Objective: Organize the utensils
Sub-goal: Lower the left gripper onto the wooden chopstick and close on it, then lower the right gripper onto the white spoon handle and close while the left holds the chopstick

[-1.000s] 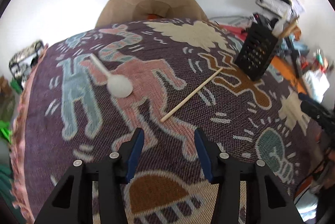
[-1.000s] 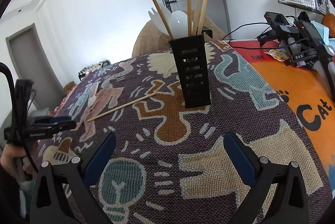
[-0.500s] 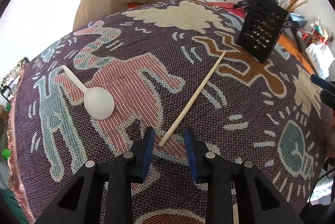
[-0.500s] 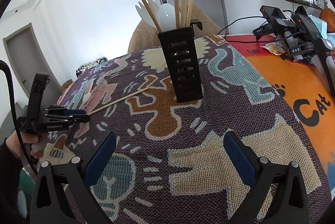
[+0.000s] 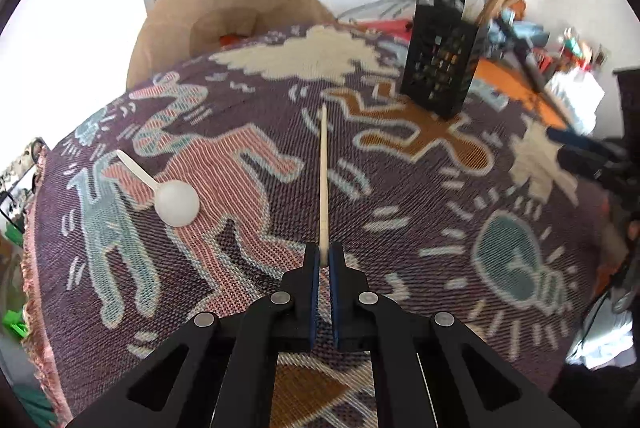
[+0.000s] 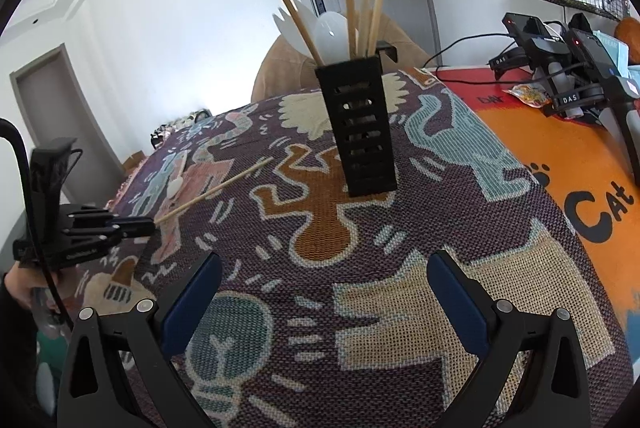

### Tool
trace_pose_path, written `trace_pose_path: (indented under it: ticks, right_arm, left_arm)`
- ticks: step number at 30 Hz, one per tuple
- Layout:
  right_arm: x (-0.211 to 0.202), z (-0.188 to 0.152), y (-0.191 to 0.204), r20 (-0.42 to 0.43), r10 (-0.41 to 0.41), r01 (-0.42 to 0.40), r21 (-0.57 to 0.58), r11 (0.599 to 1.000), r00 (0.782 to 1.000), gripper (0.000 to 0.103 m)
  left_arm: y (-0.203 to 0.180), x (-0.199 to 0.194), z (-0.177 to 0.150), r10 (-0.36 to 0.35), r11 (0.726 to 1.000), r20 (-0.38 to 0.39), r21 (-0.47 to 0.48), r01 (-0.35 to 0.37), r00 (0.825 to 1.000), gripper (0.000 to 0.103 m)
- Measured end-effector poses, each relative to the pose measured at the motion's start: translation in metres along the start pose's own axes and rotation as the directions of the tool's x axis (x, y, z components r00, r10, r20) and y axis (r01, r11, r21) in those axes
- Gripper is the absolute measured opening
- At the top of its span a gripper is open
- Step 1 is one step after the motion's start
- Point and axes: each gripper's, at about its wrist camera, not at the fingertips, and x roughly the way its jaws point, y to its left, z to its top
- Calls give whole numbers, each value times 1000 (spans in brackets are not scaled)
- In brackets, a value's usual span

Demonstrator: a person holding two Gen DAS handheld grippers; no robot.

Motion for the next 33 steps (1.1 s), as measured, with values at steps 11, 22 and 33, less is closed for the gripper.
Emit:
trace_pose_path:
  ticks: [11,22,33]
  right_arm:
    - [-8,5,22,18,31,-30,-39,999,999,103]
    - [5,14,44,-16,163,-163,-13,987,986,102]
    - [59,44,111,-114,320,-322,-2,947,941,73]
  left_arm:
    - [15,-67,9,9,993,187,-118,14,982,4]
    - [31,-116,12,31,975,320,-217,41,947,4]
    - [75,-134,-9,143,946,347,-324,-25,927,4]
